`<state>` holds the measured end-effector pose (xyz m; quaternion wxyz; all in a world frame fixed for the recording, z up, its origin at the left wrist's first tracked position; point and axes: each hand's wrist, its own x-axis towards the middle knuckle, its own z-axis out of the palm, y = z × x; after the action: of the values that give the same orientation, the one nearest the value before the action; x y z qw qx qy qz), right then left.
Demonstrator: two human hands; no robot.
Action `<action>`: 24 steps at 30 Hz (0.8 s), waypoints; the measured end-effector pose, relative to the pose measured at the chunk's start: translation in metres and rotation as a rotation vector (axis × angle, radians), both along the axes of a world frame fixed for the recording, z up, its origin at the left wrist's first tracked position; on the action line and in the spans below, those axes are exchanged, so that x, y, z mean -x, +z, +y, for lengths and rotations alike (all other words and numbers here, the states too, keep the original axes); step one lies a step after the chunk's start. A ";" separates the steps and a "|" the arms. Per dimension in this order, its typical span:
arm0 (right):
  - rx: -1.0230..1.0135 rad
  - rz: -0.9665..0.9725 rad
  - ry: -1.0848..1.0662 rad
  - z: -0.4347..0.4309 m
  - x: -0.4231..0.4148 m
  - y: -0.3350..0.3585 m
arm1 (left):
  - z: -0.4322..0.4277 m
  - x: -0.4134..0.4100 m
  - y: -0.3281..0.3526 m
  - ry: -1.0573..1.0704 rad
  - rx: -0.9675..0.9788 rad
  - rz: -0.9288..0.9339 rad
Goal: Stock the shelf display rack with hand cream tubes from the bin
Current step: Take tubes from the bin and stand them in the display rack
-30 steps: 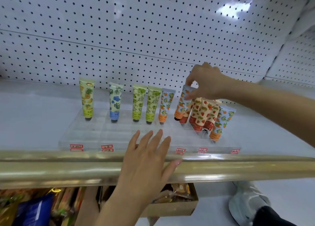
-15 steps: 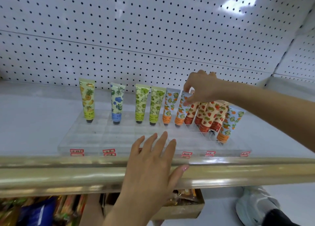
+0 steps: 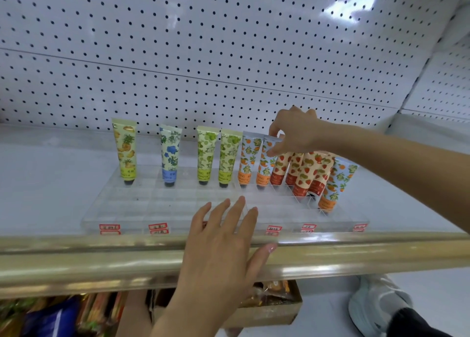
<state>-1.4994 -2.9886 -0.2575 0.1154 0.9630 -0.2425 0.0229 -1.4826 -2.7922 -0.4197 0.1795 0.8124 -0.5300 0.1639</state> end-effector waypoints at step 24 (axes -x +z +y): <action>0.089 0.089 0.506 0.101 0.189 -0.087 | 0.090 0.074 -0.034 -0.117 -0.186 -0.167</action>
<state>-1.6881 -2.8876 -0.3450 0.1587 0.9871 0.0127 0.0190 -1.5565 -2.7018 -0.4538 0.0679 0.7768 -0.6025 0.1701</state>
